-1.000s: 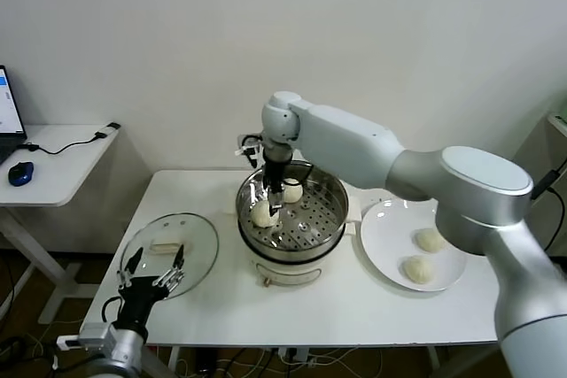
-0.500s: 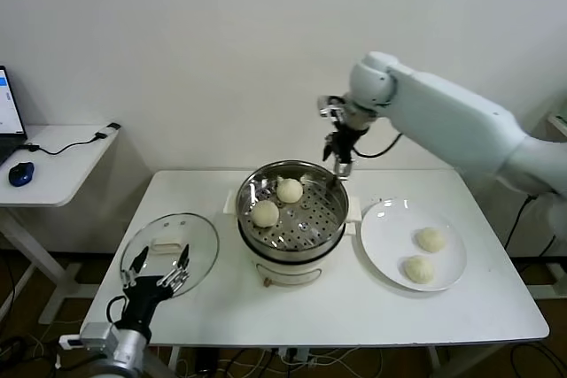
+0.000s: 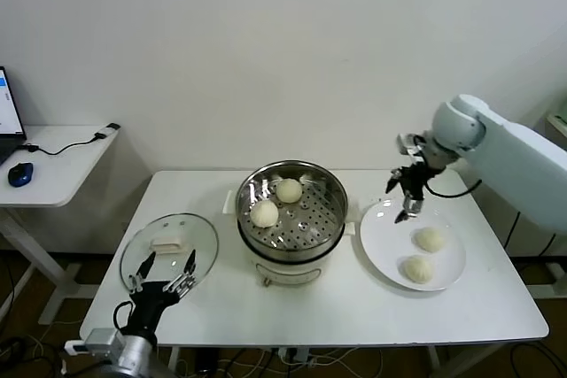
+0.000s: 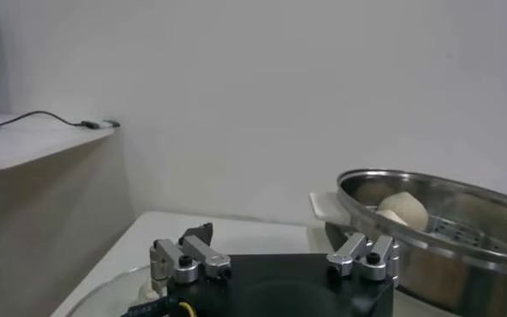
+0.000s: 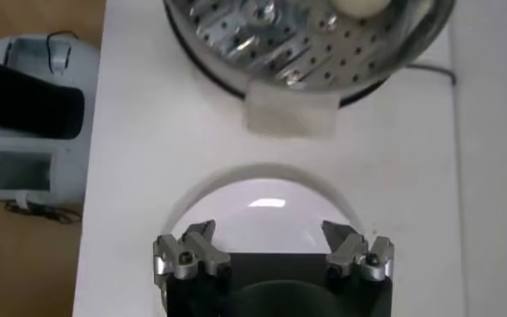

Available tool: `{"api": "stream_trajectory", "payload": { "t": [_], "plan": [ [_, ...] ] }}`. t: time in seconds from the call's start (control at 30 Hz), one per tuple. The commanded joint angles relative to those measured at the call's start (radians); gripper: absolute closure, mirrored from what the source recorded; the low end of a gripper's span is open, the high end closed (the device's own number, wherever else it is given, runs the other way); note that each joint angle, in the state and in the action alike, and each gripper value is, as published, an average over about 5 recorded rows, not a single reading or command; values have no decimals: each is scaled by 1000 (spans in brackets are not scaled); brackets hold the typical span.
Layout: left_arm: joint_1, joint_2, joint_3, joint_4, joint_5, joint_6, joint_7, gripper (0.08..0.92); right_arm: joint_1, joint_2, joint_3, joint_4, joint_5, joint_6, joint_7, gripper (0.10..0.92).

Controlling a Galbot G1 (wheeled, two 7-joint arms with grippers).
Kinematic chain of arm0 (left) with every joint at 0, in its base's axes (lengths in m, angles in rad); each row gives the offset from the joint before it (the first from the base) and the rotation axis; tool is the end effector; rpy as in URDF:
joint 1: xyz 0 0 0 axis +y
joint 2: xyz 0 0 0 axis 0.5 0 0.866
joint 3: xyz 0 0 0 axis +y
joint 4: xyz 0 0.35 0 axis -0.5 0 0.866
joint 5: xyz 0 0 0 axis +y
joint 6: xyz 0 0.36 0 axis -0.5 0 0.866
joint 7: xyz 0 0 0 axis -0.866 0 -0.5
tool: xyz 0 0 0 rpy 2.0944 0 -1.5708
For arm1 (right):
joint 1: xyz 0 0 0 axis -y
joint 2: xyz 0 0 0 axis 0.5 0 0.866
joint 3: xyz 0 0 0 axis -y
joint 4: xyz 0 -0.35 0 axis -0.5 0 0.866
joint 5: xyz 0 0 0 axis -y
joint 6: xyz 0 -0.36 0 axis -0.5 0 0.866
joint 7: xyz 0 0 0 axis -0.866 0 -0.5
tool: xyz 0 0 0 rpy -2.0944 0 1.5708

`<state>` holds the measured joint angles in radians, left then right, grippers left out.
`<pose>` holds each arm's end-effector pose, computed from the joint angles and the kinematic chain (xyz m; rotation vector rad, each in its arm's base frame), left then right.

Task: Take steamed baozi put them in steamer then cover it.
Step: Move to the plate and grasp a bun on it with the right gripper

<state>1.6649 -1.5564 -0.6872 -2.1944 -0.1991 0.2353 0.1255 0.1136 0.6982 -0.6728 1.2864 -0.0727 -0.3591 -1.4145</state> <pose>0.1545 0.0496 -0.2804 -0.0190 -2.9282 0.1755 0.5422 -0.1387 -0.0979 1.2961 -1.3877 1.1681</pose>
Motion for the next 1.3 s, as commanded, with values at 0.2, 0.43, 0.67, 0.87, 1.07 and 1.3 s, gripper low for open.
{"api": "stream_trajectory", "payload": {
  "t": [0.2,0.43,0.67,0.87,1.07,1.3],
  "plan": [
    [4,-12,3,2,7,-7,-2,177,-228,-46,104,-23,-143,72,33,203],
    [3,-10,-6,12,6,-14,-2,177,-255,6,106,-85,-183,116,36,203],
    [1,-6,-14,23,4,-16,-1,177,-262,53,103,-142,-206,127,38,203],
    [-9,-6,-13,35,6,-15,-2,177,-265,63,100,-153,-219,129,39,203],
    [-15,-6,-12,39,17,-16,-2,177,-273,65,99,-163,-225,131,40,203],
    [-16,-6,-12,38,15,-16,-1,177,-272,65,99,-165,-237,135,38,203]
  ]
}}
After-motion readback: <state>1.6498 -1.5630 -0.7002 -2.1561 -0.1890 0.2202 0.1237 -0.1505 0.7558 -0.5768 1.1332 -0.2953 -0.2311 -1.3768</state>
